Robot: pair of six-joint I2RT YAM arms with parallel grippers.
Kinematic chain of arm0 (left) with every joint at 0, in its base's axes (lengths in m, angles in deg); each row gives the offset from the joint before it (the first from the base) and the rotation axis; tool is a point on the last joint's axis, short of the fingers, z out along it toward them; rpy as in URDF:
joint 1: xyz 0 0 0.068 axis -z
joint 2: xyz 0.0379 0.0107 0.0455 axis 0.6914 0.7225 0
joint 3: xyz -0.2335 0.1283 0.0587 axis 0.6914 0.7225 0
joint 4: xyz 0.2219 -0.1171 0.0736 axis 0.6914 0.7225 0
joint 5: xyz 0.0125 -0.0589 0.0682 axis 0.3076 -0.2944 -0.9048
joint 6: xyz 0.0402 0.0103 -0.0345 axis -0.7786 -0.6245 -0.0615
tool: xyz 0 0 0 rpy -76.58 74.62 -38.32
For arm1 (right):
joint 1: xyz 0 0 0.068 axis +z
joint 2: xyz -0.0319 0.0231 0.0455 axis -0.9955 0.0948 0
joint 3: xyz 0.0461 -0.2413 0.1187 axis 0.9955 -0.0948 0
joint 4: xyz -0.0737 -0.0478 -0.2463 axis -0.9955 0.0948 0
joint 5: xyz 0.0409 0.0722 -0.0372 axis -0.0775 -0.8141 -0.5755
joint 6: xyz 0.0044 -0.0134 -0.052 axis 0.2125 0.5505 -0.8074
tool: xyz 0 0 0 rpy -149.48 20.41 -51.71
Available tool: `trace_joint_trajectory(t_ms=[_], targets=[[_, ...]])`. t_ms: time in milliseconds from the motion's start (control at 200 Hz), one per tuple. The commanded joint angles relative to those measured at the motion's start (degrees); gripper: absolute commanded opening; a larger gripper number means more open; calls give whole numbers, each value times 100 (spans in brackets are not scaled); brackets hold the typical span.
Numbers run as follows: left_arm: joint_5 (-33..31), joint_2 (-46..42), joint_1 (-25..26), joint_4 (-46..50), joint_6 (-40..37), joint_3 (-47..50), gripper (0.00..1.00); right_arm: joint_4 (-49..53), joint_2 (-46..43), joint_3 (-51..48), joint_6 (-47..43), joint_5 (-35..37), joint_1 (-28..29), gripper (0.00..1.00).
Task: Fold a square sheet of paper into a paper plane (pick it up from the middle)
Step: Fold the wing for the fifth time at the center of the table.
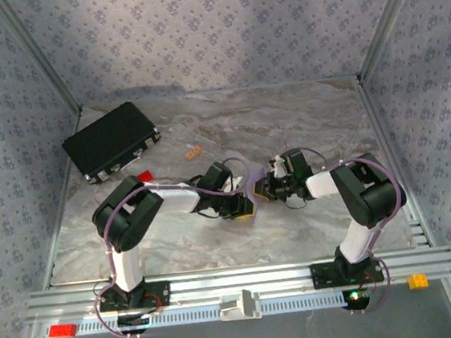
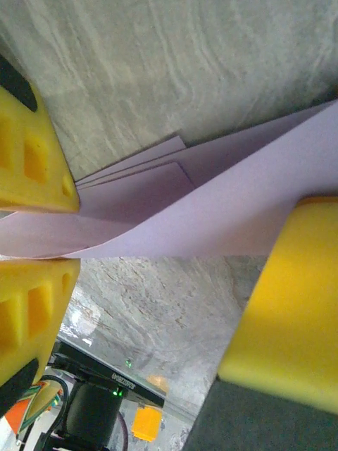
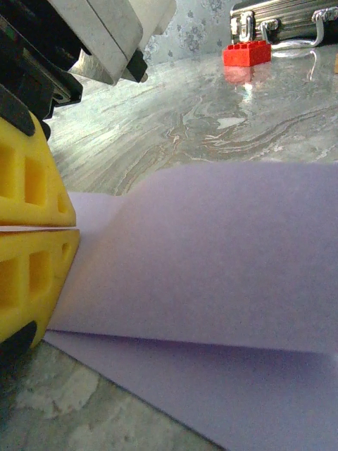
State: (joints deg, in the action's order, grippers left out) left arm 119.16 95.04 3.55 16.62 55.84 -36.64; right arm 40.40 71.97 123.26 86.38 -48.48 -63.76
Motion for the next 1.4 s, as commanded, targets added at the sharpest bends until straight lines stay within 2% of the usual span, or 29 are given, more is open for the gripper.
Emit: trace_joint_trajectory(t_ms=[0,165,325,480,535,640,1034,1259,1394], targets=[[69,-5,106,717,-145,55,19,561,299,-25,-167,625,57,11],[37,49,136,844,-208,19,10,561,335,-25,-166,627,68,11],[45,24,143,861,-243,8,9,561,357,-29,-165,640,74,11],[-80,14,174,1090,-336,-83,10,564,370,-21,-155,635,65,11],[-141,-15,197,1159,-380,-101,15,569,370,-25,-153,644,73,11],[-218,-101,211,1170,-390,-88,17,579,370,-26,-152,655,69,11],[-209,-482,211,537,-223,173,30,596,352,-40,-151,661,78,11],[-143,-356,224,545,-223,75,29,605,378,-25,-154,663,77,11],[-144,-303,234,569,-231,17,21,604,387,-37,-153,667,78,11]])
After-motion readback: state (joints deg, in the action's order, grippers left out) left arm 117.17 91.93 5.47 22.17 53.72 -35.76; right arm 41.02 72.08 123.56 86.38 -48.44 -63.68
